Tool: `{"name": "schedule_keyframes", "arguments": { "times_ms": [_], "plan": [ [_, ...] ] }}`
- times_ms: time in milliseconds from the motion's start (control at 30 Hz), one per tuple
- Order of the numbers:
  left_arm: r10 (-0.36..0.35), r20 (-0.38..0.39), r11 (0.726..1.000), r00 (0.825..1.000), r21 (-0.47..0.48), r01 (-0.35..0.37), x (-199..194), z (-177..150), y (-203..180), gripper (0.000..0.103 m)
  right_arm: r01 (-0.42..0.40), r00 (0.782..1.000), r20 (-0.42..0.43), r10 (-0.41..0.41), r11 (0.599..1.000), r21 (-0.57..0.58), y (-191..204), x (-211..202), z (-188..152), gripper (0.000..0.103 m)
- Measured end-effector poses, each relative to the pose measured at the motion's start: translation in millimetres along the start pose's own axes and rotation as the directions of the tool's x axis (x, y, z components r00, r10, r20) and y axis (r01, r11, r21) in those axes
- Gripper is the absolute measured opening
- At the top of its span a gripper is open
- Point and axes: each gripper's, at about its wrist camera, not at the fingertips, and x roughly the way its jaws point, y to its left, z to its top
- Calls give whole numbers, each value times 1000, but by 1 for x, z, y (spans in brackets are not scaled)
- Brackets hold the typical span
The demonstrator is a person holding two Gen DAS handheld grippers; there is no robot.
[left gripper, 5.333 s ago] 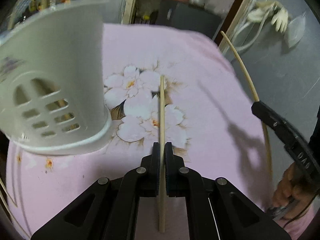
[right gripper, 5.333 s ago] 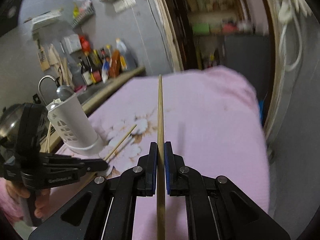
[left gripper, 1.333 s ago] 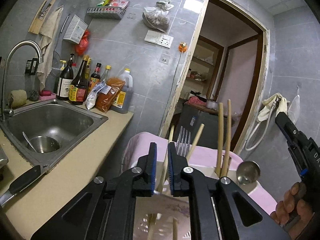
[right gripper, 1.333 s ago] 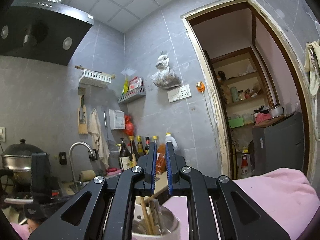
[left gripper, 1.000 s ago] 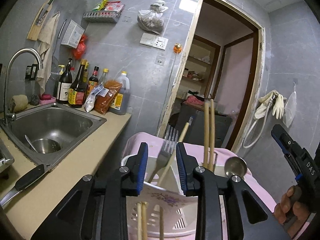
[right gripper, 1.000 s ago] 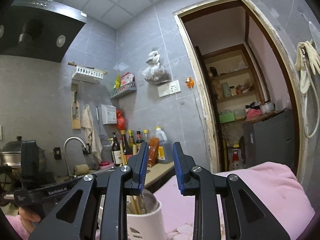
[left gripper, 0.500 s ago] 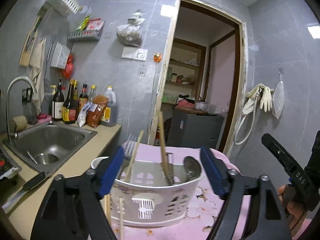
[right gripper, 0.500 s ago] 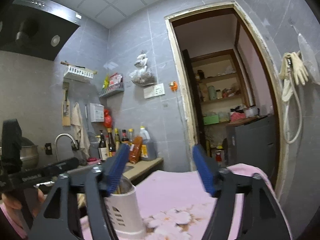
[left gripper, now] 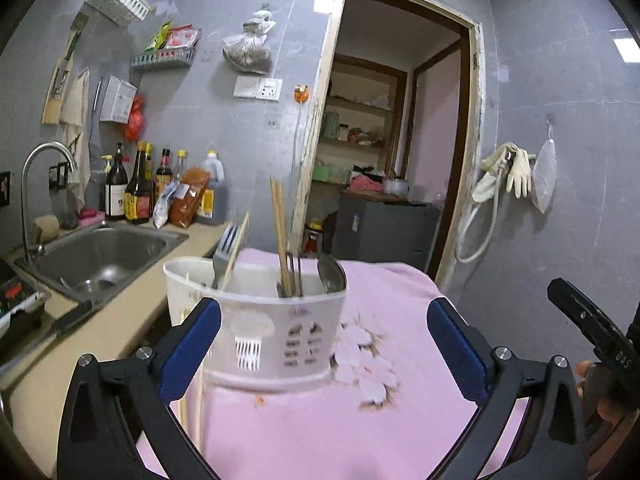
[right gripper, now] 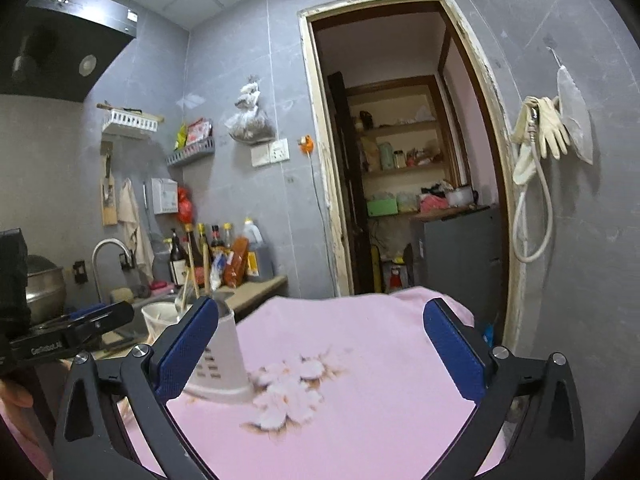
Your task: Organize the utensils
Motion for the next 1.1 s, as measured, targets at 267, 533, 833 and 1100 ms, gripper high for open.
{"name": "schedule_keyframes", "arguments": {
  "times_ms": [267, 533, 833, 1100],
  "plan": [
    [70, 5, 997, 998, 23, -71, -30, -24, -12, 101, 77, 997, -26, -78, 996, -33, 5, -31, -18, 103],
    [131, 24, 990, 991, 48, -132, -51, -46, -13, 101, 171, 985, 0, -173, 978, -118, 23, -58, -32, 103],
    [148, 50, 985, 988, 82, -151, -63, -67, -17, 101, 229, 973, 3, -231, 963, -142, 27, -70, -43, 103],
    [150, 39, 985, 988, 75, -152, -63, -70, -17, 101, 229, 972, -16, -233, 965, -129, 25, -69, -48, 103]
  ]
}}
